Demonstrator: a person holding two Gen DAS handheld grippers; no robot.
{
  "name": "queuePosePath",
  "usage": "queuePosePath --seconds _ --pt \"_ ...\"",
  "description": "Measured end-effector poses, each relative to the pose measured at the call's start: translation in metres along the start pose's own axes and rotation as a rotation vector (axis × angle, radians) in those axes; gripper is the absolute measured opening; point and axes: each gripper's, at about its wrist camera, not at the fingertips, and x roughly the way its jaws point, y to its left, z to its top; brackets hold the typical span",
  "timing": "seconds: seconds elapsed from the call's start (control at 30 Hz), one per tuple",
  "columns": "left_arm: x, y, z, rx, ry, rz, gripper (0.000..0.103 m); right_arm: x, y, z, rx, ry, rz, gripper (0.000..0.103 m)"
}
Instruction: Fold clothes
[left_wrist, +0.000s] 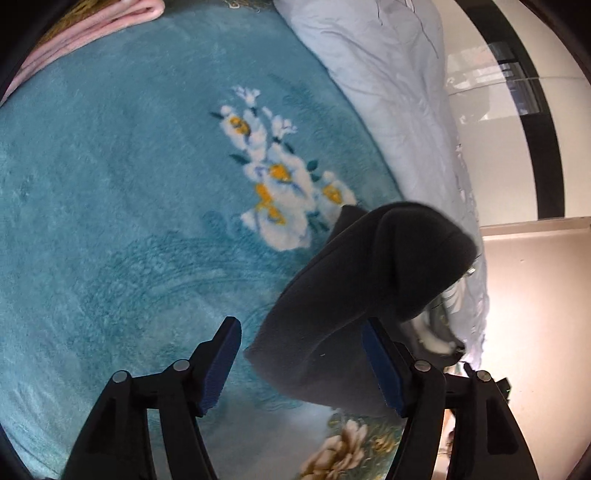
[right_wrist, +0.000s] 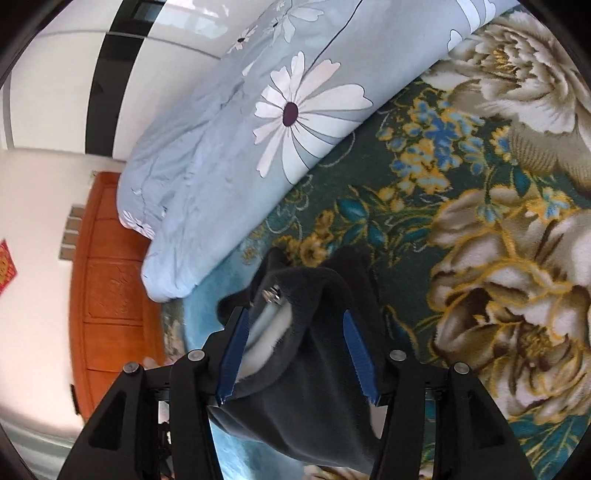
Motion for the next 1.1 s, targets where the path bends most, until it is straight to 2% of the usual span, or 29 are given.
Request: queuePosePath --seconds 0.17,0.27,0.43,0.73,0.93,1.1 --pt "0.027 0.007 -0.019 0.074 0.056 0.163 0.072 0.032 0.014 -0.017 -0.168 0.086 -0.161 0.055" --pt "0.026 0.011 -0.023 0.058 0.055 0.158 0.072 0.049 0.032 -0.015 -0.277 0.072 -0.254 0.055" --pt "0.023 0.020 -0.028 0.025 0.049 0.138 0.072 0.064 0.053 0.006 -0.298 0.028 -0.267 0.055" --pt "0.019 0.038 -0.035 -0.058 0.041 0.092 0.072 0.054 0.051 0.024 -0.179 -0.011 -0.232 0.055" --pt "0.027 0.042 -0.040 -0.120 0.068 0.058 0.072 0.054 0.023 -0.005 -0.140 0.074 -0.245 0.055" --pt "0.028 0.039 -0.042 -0.127 0.079 0.055 0.072 0.048 0.033 -0.014 -0.165 0.011 -0.231 0.050"
